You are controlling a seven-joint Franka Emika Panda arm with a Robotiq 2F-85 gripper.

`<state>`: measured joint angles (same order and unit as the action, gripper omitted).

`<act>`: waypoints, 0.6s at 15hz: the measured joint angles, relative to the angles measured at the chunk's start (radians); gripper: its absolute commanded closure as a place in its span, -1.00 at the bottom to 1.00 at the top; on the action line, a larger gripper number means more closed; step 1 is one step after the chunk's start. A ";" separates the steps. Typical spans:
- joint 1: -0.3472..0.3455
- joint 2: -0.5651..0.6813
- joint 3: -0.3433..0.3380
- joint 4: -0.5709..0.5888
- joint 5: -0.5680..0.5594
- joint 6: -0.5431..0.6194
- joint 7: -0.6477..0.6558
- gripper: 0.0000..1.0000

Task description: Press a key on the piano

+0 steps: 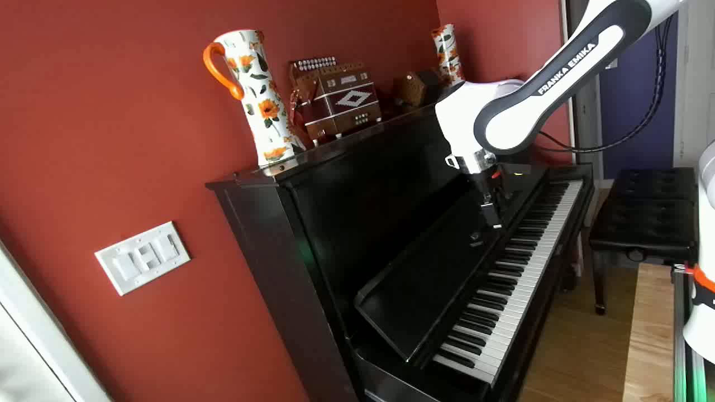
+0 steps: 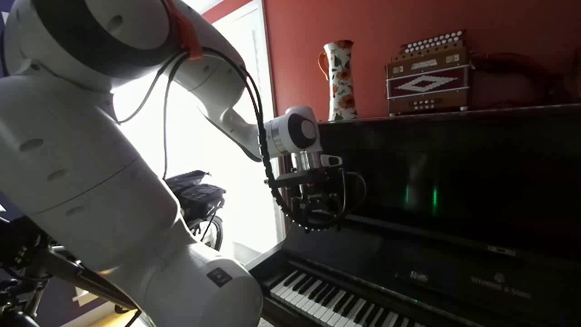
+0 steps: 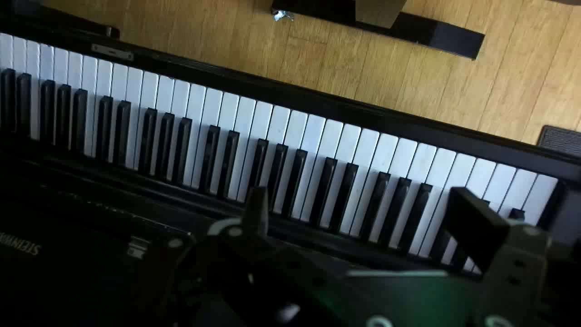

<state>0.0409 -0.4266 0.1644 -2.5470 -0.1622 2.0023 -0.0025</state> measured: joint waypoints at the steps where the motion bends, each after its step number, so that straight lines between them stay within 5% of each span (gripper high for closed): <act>1: 0.000 0.000 0.000 0.000 0.000 0.000 0.000 -1.00; 9: -0.002 0.009 -0.007 0.002 -0.002 -0.006 0.004 -1.00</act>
<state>0.0391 -0.4181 0.1572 -2.5454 -0.1639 1.9966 0.0016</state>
